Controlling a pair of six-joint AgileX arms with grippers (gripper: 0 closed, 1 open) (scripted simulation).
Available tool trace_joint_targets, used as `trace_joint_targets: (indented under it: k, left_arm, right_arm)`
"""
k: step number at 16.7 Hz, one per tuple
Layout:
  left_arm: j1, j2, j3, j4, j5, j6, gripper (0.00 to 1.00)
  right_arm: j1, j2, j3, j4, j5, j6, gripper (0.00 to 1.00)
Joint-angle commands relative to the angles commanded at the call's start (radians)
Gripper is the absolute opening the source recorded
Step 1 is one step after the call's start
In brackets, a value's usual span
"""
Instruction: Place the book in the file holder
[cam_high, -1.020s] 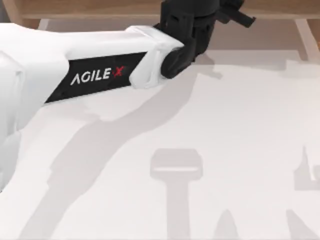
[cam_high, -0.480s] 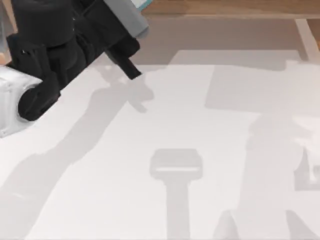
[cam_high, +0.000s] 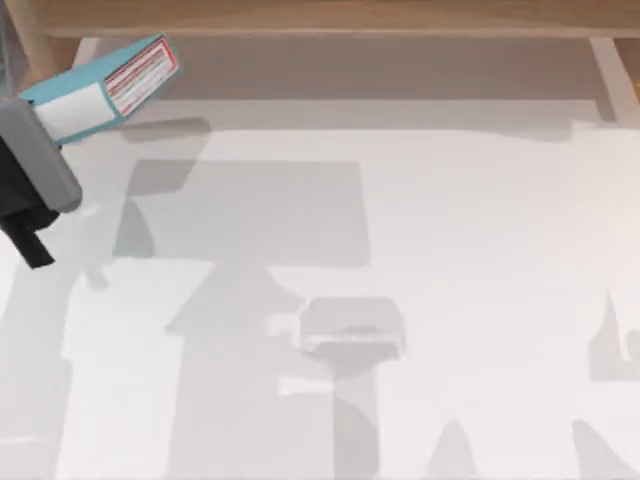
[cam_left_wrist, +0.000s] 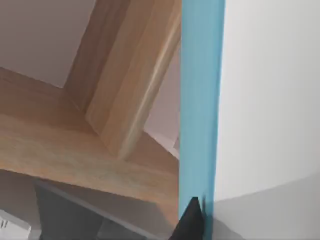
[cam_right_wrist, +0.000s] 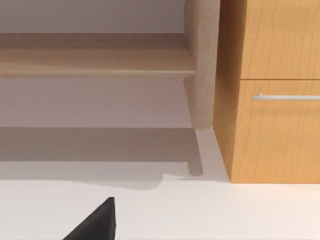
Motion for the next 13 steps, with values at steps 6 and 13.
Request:
trace_joint_targets:
  k: [6, 13]
  left_arm:
    - [0.342, 0.142, 0.036, 0.062, 0.132, 0.303, 0.00]
    - [0.468, 0.413, 0.297, 0.142, 0.210, 0.520, 0.00]
  right_arm:
    - [0.000, 0.000, 0.000, 0.000, 0.000, 0.000, 1.00]
    - [0.000, 0.000, 0.000, 0.000, 0.000, 0.000, 1.00]
